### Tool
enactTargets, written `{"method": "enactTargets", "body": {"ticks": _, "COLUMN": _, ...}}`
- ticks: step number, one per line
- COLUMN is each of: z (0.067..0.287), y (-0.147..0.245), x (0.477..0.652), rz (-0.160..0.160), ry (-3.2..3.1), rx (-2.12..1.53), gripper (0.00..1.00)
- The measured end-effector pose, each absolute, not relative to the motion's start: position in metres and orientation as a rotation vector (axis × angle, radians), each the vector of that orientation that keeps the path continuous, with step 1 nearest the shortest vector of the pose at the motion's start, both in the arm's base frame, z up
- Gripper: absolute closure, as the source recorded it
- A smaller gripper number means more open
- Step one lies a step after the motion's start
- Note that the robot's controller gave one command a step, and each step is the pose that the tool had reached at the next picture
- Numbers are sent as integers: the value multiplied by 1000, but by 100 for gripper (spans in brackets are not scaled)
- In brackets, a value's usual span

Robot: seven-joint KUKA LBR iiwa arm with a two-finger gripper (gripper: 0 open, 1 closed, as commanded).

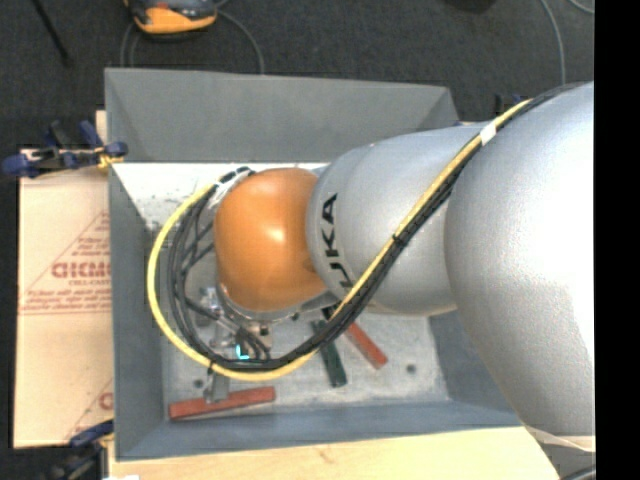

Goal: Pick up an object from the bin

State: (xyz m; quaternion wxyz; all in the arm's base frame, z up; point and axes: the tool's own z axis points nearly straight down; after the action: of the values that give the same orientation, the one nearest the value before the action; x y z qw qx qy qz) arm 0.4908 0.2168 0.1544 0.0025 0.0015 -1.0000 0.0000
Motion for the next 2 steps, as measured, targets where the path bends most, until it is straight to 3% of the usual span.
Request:
{"method": "enactTargets", "body": {"ticks": 1, "z": 158, "y": 216, "x": 493, "rz": -3, "ry": -3143, "rx": 0, "gripper": 0}}
{"method": "enactTargets", "body": {"ticks": 2, "z": 154, "y": 180, "x": 512, "rz": -4, "ry": -3144, "rx": 118, "gripper": 0}}
